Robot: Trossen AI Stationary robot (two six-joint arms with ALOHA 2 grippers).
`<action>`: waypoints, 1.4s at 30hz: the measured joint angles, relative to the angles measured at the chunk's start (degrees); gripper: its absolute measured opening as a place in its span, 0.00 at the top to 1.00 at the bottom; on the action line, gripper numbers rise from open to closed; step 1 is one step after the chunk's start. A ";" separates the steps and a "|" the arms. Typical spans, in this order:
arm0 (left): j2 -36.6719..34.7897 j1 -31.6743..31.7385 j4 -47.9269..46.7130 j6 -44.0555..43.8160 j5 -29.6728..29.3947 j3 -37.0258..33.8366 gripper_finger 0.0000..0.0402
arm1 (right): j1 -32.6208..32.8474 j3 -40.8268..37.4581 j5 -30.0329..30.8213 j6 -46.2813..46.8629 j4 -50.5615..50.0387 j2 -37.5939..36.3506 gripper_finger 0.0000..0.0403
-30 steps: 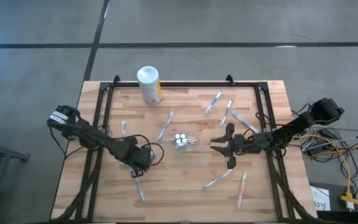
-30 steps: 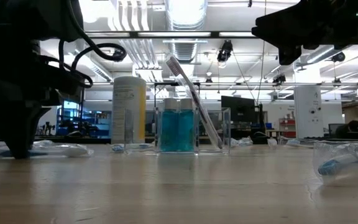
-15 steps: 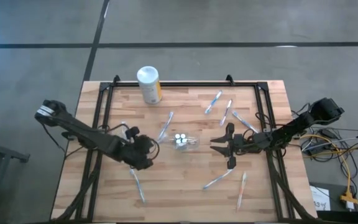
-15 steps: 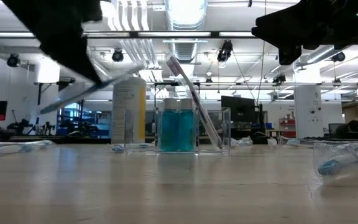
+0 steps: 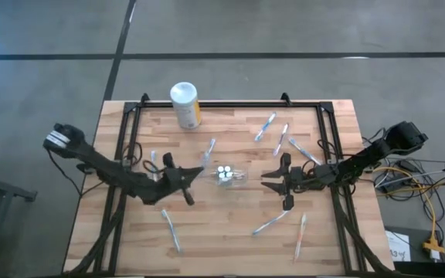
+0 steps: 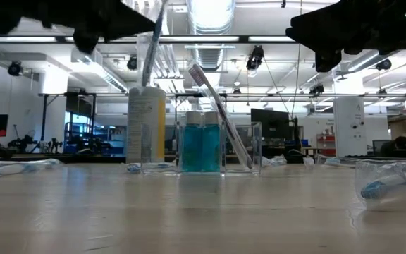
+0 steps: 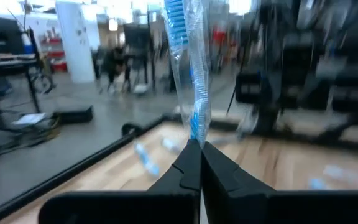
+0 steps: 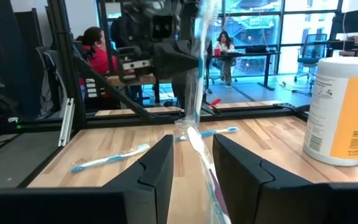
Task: Pick & Place toothbrushing station
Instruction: Put the blue toothbrush into the transparent organizer
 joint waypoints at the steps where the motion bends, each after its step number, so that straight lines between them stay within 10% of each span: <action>1: 1.71 0.50 7.62 1.10 1.22 -2.41 1.00 | 0.00 0.00 -0.02 -0.19 0.00 0.00 0.72; 6: 13.25 4.74 32.64 1.55 6.37 -9.09 1.00 | 0.00 0.00 -0.02 -0.65 0.00 0.00 0.71; 16: 27.73 10.82 32.57 2.38 9.97 1.29 1.00 | -0.04 0.11 0.02 -1.08 0.09 0.00 0.74; 42: 25.28 9.64 11.73 -9.16 2.98 0.01 0.98 | -0.02 -0.04 -0.37 -0.46 0.00 0.00 0.74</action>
